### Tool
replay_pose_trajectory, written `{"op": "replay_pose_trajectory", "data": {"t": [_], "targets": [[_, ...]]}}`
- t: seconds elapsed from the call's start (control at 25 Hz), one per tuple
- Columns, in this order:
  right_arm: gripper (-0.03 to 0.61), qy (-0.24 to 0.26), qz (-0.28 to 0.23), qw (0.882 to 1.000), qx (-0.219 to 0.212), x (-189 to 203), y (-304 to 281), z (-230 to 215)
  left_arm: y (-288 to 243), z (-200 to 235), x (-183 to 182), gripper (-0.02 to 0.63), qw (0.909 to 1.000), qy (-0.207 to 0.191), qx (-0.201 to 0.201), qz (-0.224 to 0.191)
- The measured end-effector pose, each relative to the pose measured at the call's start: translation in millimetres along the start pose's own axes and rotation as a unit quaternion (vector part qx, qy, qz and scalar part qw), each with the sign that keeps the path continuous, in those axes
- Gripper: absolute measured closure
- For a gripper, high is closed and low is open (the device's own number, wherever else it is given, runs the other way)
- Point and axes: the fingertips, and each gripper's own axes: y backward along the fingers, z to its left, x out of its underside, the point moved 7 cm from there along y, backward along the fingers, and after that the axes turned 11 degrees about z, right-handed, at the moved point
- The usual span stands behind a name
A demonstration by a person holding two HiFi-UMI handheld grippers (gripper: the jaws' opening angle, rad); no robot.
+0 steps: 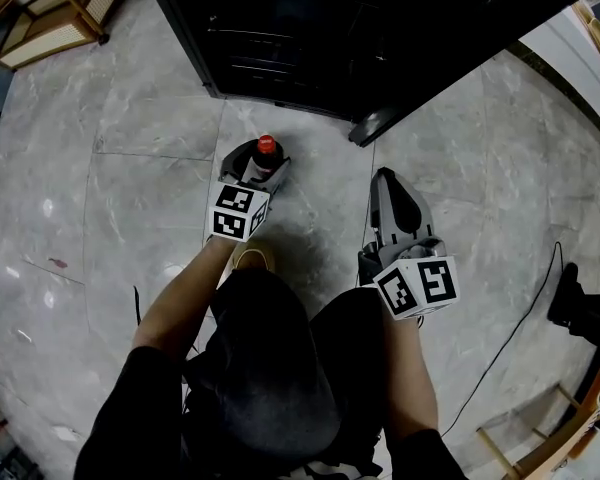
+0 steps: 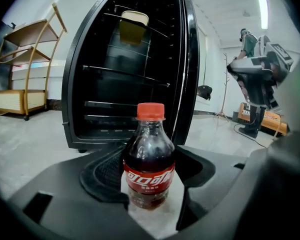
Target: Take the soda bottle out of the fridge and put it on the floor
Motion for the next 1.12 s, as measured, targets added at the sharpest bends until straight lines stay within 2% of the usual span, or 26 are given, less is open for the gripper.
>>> {"op": "replay_pose_trajectory", "data": {"t": [0.6, 1.12], "targets": [[0.554, -0.001, 0.005, 1.0, 0.011, 2.4, 1.0, -5.1, -17.3, 4.9, 26.7, 0.31, 0.9996, 0.004, -0.011, 0.026], [0.554, -0.005, -0.002, 1.0, 0.013, -2.4, 6.9, -1.1, -14.1, -2.9, 31.3, 0.31, 0.9992, -0.023, -0.019, 0.029]]}}
